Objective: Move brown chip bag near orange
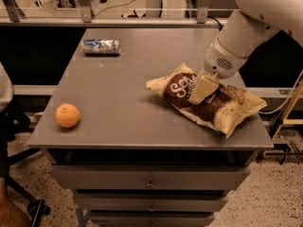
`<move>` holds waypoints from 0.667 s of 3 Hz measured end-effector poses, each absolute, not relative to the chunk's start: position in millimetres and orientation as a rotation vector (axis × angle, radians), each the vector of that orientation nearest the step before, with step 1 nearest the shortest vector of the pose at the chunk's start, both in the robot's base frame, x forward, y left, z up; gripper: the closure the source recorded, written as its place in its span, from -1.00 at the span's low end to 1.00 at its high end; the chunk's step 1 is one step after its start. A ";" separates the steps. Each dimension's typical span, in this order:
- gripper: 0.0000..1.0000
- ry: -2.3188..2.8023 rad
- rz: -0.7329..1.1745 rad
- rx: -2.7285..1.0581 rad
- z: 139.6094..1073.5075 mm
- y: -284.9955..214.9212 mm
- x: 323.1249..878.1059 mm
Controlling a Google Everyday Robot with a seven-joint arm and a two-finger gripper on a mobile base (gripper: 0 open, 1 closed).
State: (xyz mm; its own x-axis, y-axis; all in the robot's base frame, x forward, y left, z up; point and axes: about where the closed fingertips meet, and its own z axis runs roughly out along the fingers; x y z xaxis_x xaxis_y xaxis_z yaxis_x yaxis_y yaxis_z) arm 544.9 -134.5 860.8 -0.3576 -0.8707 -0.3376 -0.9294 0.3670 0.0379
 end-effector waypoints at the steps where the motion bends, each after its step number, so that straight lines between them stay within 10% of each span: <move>1: 0.57 2.348 0.337 -1.610 863.9 -131.3 549.0; 2: 0.99 2.266 0.303 -1.631 888.2 -128.4 562.0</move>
Offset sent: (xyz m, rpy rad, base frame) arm 0.0342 0.0075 0.0666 0.0474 -0.1701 0.0960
